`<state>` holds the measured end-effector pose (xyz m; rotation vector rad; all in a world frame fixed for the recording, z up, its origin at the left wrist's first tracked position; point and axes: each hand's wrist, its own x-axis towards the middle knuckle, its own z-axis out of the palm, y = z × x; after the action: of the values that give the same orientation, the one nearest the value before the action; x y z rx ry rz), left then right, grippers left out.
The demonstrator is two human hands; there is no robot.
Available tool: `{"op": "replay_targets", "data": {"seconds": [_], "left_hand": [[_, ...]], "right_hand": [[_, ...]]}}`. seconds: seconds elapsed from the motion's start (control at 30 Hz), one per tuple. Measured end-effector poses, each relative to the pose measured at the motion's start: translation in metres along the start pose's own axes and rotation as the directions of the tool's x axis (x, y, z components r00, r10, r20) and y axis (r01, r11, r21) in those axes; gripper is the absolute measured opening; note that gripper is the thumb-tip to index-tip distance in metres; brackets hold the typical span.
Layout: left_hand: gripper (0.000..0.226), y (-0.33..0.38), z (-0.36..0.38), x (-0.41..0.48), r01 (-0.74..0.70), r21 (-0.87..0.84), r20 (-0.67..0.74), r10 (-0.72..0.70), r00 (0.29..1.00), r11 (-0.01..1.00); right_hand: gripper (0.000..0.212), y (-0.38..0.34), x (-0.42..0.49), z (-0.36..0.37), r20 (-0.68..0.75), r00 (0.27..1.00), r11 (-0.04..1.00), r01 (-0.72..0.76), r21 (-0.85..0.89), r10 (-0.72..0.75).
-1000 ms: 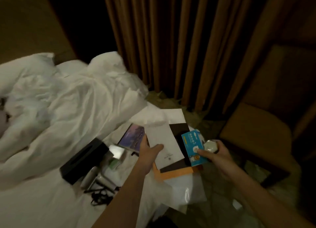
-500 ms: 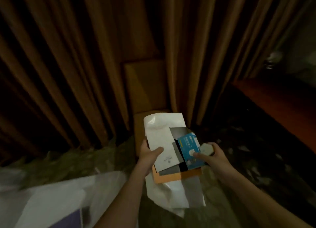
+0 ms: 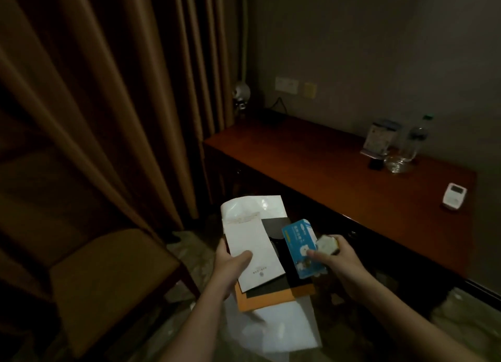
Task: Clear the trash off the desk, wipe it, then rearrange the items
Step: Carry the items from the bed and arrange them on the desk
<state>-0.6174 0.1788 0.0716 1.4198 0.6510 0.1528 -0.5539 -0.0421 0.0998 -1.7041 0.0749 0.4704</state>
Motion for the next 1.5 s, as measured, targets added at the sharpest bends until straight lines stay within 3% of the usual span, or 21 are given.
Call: {"op": "replay_targets", "data": {"seconds": [0.23,0.63,0.9,1.13,1.37,1.5], "left_hand": [[0.051,0.01,0.109,0.045,0.012,0.04,0.072,-0.015,0.997,0.999],[0.051,0.027,0.2,0.177,0.083,0.176,0.181,-0.115,0.977,0.981],[0.05,0.055,0.267,0.323,0.088,0.276,0.316,-0.177,0.932,0.957],[0.055,0.066,0.311,0.404,0.091,0.369,0.38,-0.239,0.893,0.925],[0.058,0.072,0.348,0.479,0.113,0.433,0.333,-0.275,0.902,0.894],[0.054,0.073,0.364,0.516,0.124,0.44,0.324,-0.286,0.902,0.889]], "right_hand": [[0.044,0.002,0.063,-0.096,-0.059,0.997,0.998,-0.057,0.024,0.059],[0.047,0.001,0.188,-0.138,-0.151,0.966,0.976,-0.199,0.092,0.211],[0.046,-0.012,0.306,-0.168,-0.385,0.868,0.95,-0.279,0.144,0.313],[0.042,-0.024,0.386,-0.187,-0.5,0.817,0.942,-0.336,-0.005,0.289],[0.043,-0.041,0.494,-0.225,-0.429,0.889,0.92,-0.293,-0.259,0.162],[0.049,-0.048,0.554,-0.247,-0.348,0.936,0.858,-0.214,-0.466,0.044]]}}
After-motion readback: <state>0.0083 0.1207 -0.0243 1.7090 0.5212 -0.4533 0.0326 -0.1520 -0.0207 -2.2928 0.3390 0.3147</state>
